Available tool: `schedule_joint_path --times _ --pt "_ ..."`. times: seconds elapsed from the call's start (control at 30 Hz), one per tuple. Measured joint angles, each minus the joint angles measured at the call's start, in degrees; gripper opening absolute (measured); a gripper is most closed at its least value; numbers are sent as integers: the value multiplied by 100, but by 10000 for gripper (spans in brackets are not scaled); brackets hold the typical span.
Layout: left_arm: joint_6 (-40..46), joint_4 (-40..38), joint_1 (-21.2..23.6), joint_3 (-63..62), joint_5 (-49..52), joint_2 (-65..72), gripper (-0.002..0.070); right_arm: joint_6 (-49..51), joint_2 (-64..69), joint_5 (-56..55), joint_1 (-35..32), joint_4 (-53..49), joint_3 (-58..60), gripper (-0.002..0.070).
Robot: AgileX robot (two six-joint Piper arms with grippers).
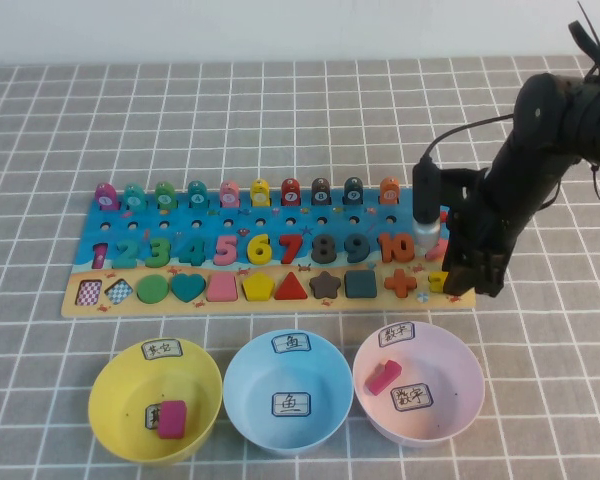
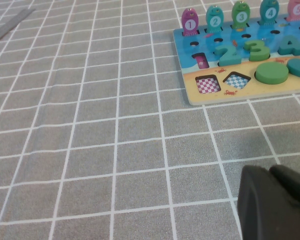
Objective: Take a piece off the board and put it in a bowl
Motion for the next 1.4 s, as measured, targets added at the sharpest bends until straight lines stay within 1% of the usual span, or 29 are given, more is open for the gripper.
schedule_joint_path --times 0.23,0.43,0.77,1.4 --pt "0 4 0 0 0 0 -4 321 62 747 0 -96 -809 192" --pt "0 4 0 0 0 0 -4 620 62 930 0 -84 -1345 193" --pt "0 13 0 0 0 0 -4 658 97 930 0 -71 -1387 191" --pt "0 13 0 0 0 0 -4 658 631 919 0 -71 -1387 191"
